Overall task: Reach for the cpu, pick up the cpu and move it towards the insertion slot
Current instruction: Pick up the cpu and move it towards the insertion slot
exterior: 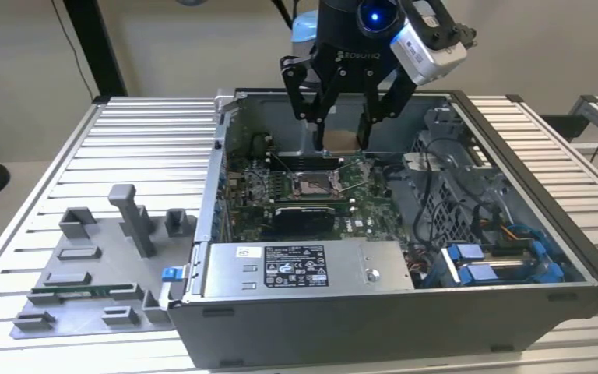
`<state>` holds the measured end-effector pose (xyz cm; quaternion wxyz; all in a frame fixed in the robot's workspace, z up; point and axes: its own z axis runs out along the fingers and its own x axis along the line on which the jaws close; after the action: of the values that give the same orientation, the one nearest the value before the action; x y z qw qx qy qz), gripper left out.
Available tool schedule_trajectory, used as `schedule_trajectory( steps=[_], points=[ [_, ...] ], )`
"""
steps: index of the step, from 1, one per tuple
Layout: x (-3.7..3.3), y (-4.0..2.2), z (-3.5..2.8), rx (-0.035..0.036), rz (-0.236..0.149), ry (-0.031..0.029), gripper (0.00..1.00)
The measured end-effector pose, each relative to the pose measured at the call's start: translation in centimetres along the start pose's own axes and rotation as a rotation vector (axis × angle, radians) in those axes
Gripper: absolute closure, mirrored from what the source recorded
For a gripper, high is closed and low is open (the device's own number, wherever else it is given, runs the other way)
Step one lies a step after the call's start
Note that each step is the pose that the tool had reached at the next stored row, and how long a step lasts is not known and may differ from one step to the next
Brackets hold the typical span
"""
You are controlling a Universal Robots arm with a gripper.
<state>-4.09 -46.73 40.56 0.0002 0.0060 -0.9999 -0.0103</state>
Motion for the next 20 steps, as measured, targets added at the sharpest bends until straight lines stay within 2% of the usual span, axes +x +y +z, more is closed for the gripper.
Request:
schedule_trajectory(
  steps=[3,6,20],
  points=[
    [-0.01,0.25,0.06,0.0001,0.000,0.0001,1.00],
    [-0.02,1.03,0.21,0.0001,0.000,0.0001,1.00],
    [-0.28,7.20,1.30,0.0000,0.000,0.0002,1.00]
  ],
)
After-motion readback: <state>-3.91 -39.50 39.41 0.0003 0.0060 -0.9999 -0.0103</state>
